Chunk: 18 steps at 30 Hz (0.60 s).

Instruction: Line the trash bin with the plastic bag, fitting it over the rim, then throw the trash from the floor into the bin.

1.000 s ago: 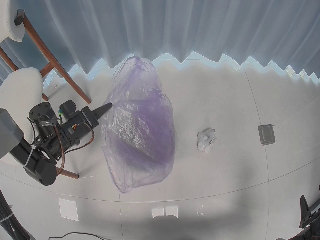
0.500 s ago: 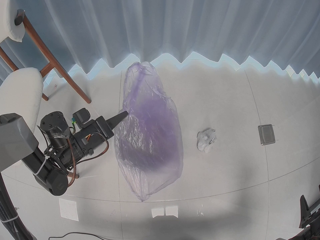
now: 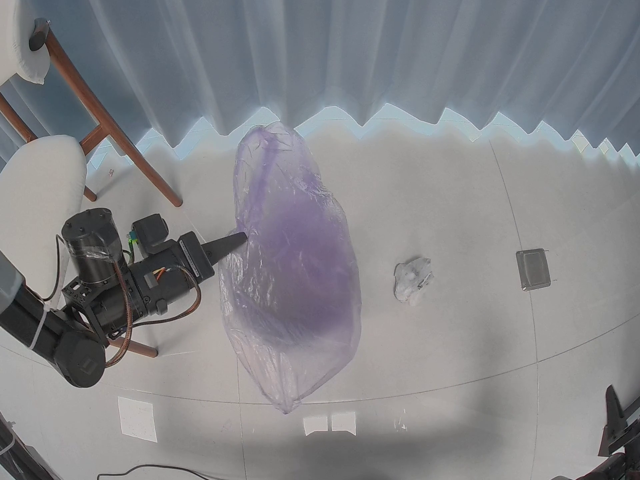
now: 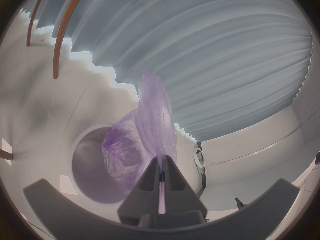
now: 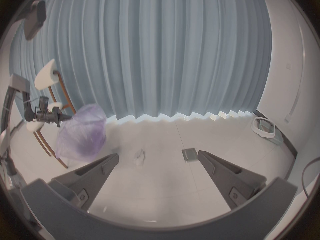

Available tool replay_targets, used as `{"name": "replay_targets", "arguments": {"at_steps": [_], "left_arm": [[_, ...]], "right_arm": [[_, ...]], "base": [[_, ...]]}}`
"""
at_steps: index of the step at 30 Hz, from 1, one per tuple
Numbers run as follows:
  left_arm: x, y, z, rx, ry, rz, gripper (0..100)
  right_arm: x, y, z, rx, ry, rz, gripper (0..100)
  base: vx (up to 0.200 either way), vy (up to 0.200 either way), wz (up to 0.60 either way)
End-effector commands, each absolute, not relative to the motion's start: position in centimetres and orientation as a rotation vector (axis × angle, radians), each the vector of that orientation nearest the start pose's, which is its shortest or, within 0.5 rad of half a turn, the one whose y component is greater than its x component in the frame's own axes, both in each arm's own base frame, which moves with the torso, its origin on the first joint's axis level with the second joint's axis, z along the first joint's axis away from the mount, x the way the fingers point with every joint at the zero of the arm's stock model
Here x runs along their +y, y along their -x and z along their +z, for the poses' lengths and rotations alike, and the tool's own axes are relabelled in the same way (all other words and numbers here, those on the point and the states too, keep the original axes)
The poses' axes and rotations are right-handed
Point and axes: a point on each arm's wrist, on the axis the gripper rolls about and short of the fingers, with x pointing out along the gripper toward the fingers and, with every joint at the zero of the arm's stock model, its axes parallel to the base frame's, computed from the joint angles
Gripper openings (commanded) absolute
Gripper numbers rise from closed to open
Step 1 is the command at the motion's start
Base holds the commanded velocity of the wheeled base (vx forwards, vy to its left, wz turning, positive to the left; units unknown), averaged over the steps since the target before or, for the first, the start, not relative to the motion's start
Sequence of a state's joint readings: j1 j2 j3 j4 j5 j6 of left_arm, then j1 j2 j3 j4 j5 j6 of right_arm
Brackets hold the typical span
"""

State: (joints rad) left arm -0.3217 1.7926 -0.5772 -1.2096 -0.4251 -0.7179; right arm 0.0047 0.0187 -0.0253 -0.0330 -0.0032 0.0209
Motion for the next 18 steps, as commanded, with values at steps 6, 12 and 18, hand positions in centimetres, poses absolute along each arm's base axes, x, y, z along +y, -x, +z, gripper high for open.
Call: {"name": "replay_targets", "arguments": {"at_steps": [6, 12, 18], "left_arm": [[-10.3, -26.5, 18.2, 0.205, 0.675, -0.753, 0], [-10.3, -26.0, 19.1, 0.182, 0.673, -0.768, 0], [-10.4, -26.0, 19.4, 0.167, 0.671, -0.782, 0]], "right_arm": [[0.6, -2.2, 20.5, 0.000, -0.442, 0.270, 100], [1.4, -9.7, 23.5, 0.203, -0.661, 0.337, 100], [3.0, -16.2, 21.4, 0.408, -0.679, 0.385, 100]], "base": [[0.000, 0.000, 0.00], [0.000, 0.000, 0.00], [0.000, 0.000, 0.00]]}}
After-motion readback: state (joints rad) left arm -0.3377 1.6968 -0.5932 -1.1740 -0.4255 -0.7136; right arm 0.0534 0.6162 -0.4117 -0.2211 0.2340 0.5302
